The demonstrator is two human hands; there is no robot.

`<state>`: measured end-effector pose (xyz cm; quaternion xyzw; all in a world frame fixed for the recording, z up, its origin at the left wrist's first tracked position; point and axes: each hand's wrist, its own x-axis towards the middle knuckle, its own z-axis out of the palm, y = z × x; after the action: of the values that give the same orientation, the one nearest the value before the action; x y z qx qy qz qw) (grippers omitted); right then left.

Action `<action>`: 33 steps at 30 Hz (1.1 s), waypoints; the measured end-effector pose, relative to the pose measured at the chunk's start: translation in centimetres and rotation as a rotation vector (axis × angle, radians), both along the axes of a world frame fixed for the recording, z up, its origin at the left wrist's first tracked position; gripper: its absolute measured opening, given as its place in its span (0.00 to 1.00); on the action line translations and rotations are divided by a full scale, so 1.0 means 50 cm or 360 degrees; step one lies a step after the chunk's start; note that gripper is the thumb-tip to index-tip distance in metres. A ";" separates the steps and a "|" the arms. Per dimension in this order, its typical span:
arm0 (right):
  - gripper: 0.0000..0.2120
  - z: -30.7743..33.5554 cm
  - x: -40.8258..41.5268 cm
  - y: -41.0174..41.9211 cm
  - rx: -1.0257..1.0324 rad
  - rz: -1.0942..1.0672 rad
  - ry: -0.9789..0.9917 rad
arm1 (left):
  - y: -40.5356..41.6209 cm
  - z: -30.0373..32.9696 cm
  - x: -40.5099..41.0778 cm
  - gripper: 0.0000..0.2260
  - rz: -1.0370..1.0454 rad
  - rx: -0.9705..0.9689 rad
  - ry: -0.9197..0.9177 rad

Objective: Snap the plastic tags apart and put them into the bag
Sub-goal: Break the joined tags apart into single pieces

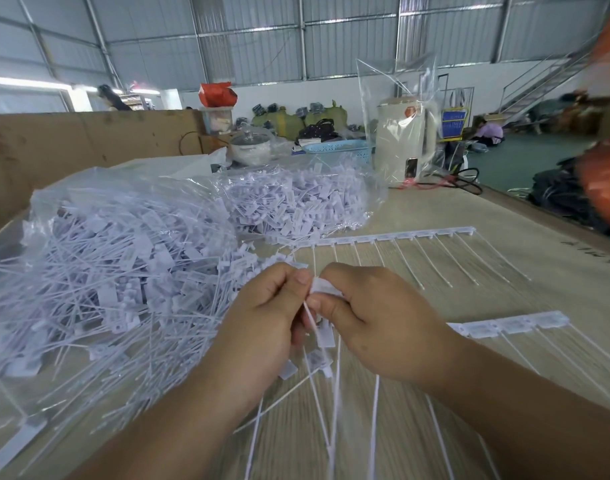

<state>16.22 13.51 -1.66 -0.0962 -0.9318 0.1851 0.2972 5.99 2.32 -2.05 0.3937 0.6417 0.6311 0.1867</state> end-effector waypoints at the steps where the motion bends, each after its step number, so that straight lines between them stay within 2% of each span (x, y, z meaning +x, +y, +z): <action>1: 0.15 0.000 -0.002 0.001 -0.0018 -0.0014 0.0012 | 0.001 -0.001 -0.001 0.18 0.0012 0.0012 -0.0037; 5: 0.17 0.001 -0.002 0.005 -0.0078 0.0045 0.0003 | 0.002 -0.002 -0.003 0.16 -0.0009 -0.0020 -0.0057; 13: 0.17 0.006 0.012 0.008 -0.0149 0.0227 0.0026 | -0.024 0.033 -0.040 0.06 -0.0052 -0.0075 0.0139; 18: 0.19 0.011 0.014 0.004 -0.0095 0.0216 -0.0066 | -0.036 0.033 -0.072 0.09 0.0290 -0.0468 0.0730; 22: 0.17 0.007 0.015 0.006 -0.0097 0.0190 -0.0130 | -0.036 0.028 -0.085 0.17 0.0482 -0.0466 0.0854; 28: 0.12 -0.003 0.009 0.005 -0.0068 0.0209 -0.0231 | -0.013 -0.004 -0.092 0.29 0.0384 -0.0515 0.1142; 33: 0.12 -0.003 0.009 0.004 -0.0096 0.0196 -0.0216 | -0.004 -0.019 -0.087 0.19 0.0332 -0.0580 0.1686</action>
<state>16.64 13.71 -1.81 -0.0599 -0.9479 0.2239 0.2184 1.63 2.14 -3.02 0.5524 0.7818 0.2416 -0.1590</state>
